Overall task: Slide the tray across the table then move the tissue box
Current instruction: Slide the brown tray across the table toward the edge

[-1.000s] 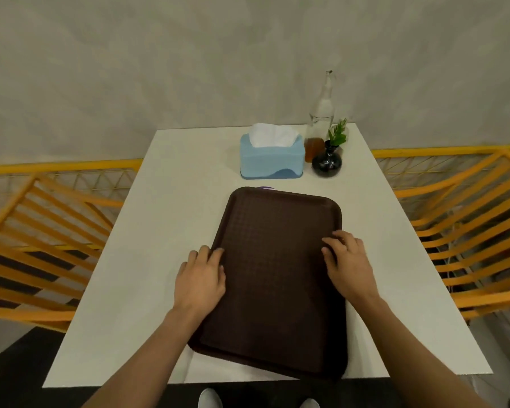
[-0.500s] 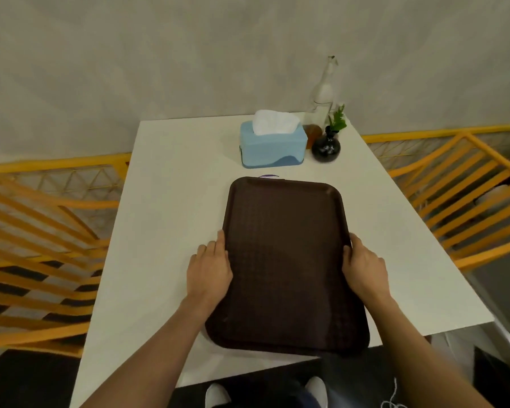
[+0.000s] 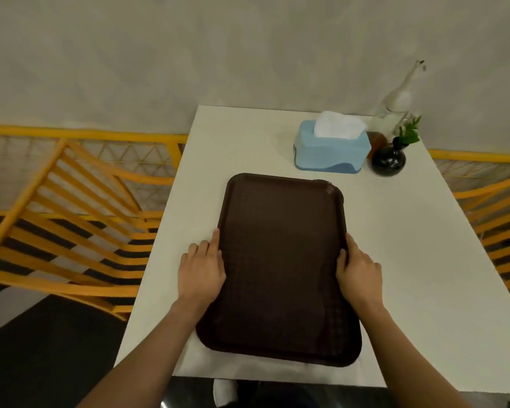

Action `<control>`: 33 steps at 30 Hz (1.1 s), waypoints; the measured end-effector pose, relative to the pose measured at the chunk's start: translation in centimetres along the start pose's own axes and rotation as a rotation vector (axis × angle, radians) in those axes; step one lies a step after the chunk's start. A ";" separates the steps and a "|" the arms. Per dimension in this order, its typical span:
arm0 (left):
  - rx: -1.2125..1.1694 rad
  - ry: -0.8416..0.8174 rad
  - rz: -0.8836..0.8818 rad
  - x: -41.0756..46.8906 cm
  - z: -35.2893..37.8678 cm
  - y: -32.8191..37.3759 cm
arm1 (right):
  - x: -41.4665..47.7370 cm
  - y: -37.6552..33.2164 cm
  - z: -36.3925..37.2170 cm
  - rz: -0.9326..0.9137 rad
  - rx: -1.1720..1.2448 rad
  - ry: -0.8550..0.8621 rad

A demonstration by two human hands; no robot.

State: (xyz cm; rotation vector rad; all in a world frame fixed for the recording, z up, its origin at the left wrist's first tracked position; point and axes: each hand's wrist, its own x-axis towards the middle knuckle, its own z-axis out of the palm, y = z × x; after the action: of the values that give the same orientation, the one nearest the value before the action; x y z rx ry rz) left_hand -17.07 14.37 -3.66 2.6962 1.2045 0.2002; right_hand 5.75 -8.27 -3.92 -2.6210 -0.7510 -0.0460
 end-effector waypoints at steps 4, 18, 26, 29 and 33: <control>0.034 0.034 -0.073 0.2 -0.7 -1.4 | 1.1 -2.0 0.8 -0.038 0.014 -0.028; 0.020 0.060 -0.137 3.2 -1.9 -8.0 | 4.1 -8.9 4.1 -0.058 -0.068 -0.107; -0.135 0.023 -0.104 5.2 -2.5 -11.3 | 4.3 -11.6 4.7 -0.058 -0.086 -0.133; -0.238 0.012 -0.109 4.9 -2.5 -11.8 | 3.0 -11.4 4.7 -0.067 -0.062 -0.143; -0.227 -0.049 -0.020 4.0 -1.8 -12.0 | 1.2 -11.0 5.1 -0.080 -0.090 -0.213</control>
State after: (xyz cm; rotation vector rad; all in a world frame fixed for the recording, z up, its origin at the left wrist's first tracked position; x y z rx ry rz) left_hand -23.44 25.38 -4.38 2.4783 1.1210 0.2511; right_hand 0.72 2.79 -4.30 -2.7087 -0.9454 0.1836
